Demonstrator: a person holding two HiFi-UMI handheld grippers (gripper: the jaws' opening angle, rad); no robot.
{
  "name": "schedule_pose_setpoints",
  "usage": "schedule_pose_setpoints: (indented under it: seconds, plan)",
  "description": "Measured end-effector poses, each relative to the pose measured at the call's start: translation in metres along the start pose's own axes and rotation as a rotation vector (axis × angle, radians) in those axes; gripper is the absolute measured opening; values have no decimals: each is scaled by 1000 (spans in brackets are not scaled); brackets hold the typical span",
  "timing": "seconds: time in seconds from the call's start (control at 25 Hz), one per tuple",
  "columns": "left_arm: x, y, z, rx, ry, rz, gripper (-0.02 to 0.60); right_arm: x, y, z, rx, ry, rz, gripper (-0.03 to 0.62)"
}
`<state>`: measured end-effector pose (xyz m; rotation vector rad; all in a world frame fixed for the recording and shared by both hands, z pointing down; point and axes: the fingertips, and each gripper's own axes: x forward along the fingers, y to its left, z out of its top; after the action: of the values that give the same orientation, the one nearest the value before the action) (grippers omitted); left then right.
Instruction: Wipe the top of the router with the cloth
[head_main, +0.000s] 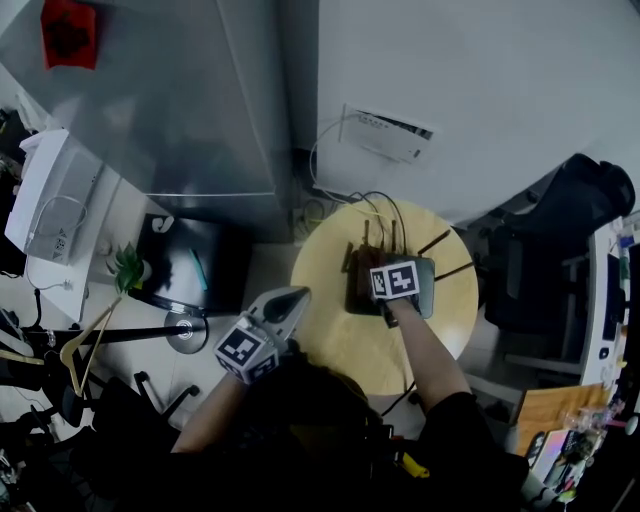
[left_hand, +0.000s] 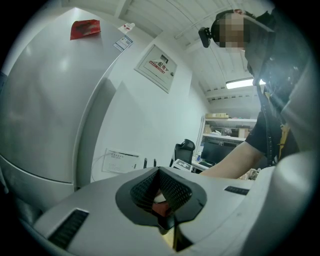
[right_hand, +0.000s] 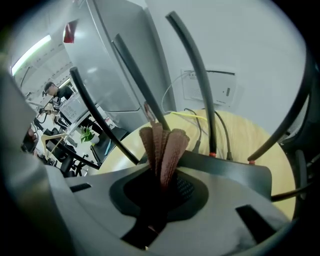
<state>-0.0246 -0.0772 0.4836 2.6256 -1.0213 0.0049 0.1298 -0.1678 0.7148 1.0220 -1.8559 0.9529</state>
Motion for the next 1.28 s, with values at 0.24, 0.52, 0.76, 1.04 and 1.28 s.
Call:
schedule_pose_setpoints:
  seconds: [0.24, 0.52, 0.76, 1.04, 1.28]
  plan:
    - [7, -5, 0, -6, -3, -14, -3, -12, -33, -13, 13, 10, -66, 66]
    - [9, -10, 1, -14, -6, -54, -3, -25, -66, -27, 23, 22, -117, 66]
    - [10, -11, 1, -12, -4, -60, -3, -34, -87, -33, 21, 37, -153, 66]
    - [12, -4, -2, -6, 10, -37, -3, -48, -119, -45, 25, 49, -234, 66]
    - [14, -8, -4, -18, 21, -67, -3, -60, -143, -57, 17, 54, -317, 66]
